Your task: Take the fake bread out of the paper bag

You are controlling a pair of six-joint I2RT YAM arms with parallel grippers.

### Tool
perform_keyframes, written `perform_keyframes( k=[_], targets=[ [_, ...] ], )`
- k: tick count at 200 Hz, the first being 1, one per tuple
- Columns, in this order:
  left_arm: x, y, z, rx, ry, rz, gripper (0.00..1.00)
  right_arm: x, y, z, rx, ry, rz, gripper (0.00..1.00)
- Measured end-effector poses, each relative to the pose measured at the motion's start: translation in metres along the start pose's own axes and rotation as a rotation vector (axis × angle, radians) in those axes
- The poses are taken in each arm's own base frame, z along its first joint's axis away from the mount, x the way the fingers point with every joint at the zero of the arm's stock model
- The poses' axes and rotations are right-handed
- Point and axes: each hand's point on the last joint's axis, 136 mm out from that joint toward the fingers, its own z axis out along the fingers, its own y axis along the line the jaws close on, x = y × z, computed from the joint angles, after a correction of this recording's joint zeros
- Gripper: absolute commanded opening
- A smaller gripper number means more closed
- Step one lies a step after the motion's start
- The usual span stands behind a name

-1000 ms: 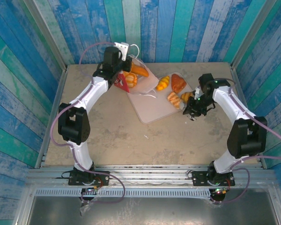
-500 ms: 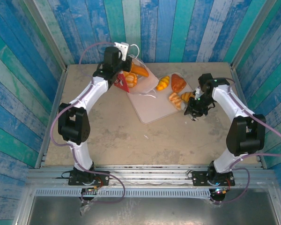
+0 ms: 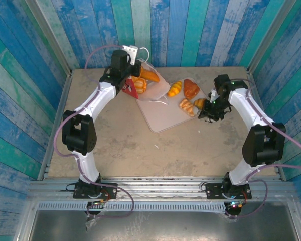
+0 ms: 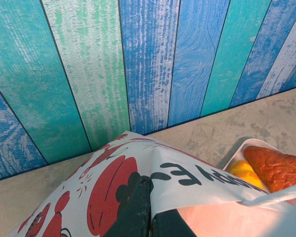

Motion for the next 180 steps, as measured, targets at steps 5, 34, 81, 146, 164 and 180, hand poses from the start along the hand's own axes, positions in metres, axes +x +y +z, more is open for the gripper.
perform_keyframes(
  k=[5,34,81,146,164,180],
  targets=[
    [0.0,0.0,0.0,0.0,0.0,0.0,0.0,0.0,0.0,-0.001,0.002,-0.002,0.001,0.41],
    [0.0,0.0,0.0,0.0,0.0,0.0,0.0,-0.001,-0.004,-0.003,0.014,-0.008,0.008,0.41],
    [0.0,0.0,0.0,0.0,0.0,0.0,0.0,-0.002,-0.005,-0.013,0.013,-0.037,0.009,0.4],
    [0.0,0.0,0.0,0.001,0.0,0.0,0.0,-0.007,0.011,-0.048,-0.03,-0.132,-0.022,0.39],
    [0.0,-0.001,0.0,0.004,0.001,0.0,0.0,-0.01,0.019,-0.058,-0.051,-0.157,-0.034,0.39],
    [0.0,-0.001,0.0,0.005,0.001,-0.001,0.0,-0.013,0.028,-0.066,-0.069,-0.179,-0.055,0.39]
  ],
)
